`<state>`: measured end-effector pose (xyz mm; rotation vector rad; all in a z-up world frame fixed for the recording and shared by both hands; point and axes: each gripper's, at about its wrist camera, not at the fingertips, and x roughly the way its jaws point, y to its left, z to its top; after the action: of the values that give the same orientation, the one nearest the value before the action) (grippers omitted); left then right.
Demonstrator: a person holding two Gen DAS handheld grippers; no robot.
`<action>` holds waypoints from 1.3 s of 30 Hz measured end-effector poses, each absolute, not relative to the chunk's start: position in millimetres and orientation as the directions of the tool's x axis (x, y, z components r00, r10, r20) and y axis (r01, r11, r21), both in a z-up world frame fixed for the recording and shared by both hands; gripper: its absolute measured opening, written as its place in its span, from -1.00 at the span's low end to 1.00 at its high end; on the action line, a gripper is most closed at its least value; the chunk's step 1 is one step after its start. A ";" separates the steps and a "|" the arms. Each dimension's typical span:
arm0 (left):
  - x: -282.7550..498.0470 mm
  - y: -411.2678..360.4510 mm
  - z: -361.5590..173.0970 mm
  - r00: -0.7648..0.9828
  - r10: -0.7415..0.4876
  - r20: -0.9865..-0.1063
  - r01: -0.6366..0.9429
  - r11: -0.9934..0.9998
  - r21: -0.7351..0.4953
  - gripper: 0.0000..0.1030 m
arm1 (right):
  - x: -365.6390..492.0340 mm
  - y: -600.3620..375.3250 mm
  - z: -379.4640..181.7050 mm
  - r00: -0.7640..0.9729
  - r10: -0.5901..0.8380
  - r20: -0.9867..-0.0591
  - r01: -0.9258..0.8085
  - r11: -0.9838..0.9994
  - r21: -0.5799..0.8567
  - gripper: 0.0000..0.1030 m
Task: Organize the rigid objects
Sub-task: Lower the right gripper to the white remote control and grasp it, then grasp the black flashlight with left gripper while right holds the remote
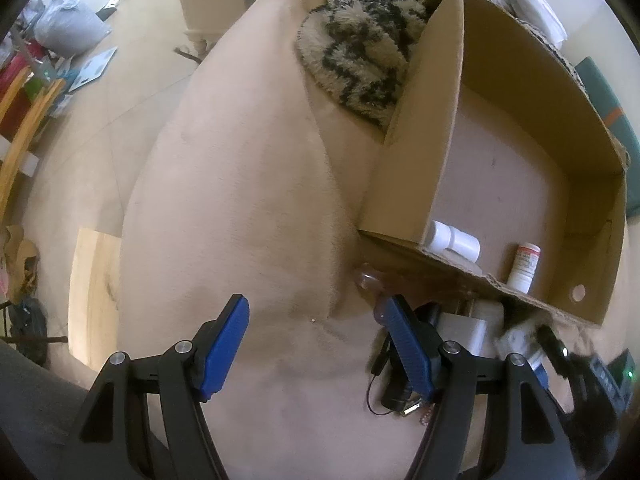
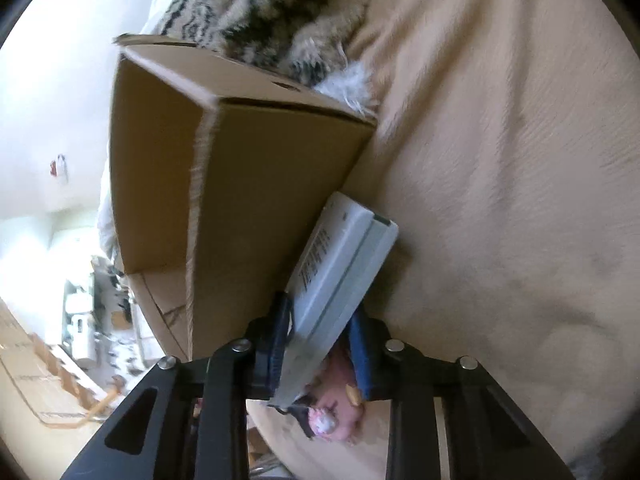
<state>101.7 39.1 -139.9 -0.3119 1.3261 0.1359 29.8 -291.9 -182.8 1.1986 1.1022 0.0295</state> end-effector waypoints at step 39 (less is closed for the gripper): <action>83.0 -63.9 -182.6 0.095 0.010 -0.995 0.173 0.985 0.027 -0.12 | 54.5 -215.9 -106.2 0.295 0.353 -0.888 -0.055 0.934 0.354 -0.55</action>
<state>83.0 -63.9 -182.6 0.1498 1.4723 -0.1209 54.5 -215.9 -106.2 0.2771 1.2461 0.2761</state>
